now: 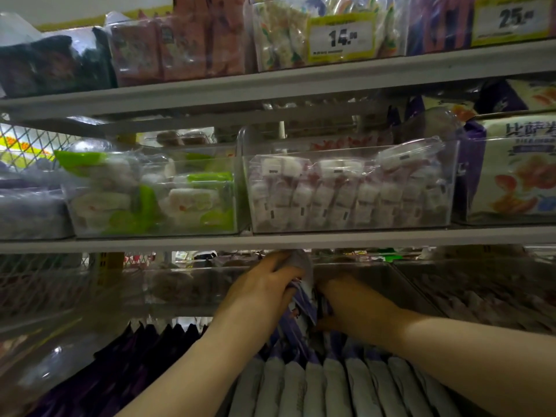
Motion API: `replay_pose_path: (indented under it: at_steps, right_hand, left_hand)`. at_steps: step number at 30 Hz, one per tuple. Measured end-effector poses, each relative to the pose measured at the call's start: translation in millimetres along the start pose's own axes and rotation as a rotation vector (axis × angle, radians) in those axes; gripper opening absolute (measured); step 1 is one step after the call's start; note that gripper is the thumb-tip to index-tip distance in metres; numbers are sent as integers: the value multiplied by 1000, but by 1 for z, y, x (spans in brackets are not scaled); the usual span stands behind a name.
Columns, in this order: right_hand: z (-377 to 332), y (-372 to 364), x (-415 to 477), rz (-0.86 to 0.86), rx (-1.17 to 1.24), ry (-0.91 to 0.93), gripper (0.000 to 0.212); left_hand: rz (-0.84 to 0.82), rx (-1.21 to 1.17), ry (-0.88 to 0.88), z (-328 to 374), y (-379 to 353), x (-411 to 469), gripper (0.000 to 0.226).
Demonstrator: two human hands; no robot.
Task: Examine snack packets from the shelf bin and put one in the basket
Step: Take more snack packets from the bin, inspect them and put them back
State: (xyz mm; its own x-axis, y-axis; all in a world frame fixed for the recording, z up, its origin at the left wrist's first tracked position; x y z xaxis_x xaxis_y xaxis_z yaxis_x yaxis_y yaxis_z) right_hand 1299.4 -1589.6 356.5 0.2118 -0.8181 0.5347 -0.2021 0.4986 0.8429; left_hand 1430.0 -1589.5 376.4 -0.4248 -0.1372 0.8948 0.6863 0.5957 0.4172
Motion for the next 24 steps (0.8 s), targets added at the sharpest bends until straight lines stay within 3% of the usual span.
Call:
replay_pose_path:
  at_steps: [3,9,13,19,24]
  right_hand:
    - [-4,1,-2,-11,4,27,70]
    - [8,-10,-25,-407,-144,-71,50]
    - [7,-24,-31,-588,-268,-109,55]
    - [15,-22,-28,-699,-186,-176,68]
    - [6,-23,-26,-634,-127,-122,62]
  left_hand:
    - [2,21,1,0,0,-1,27]
    - [-15,55,-70,2,-7,0,24]
    - [-23,64,-84,1,-12,2,26]
    - [-55,86,-120,0,-20,1,28]
    - [-107,128,-107,-1,-24,2,28]
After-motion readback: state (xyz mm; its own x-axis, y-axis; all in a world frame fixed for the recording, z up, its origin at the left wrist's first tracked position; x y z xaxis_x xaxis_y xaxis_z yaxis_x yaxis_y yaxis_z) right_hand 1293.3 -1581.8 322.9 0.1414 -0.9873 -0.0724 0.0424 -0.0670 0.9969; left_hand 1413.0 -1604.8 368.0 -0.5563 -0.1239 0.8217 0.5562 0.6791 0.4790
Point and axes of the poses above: each hand's wrist, its own x-axis towards the middle knuckle, its own y-axis out of the back of the hand, z = x × y, the point moved 7 cm from there along x, towards the middle knuckle, and after that the axes turned 9 degrees about x, right-handed, at the moved point
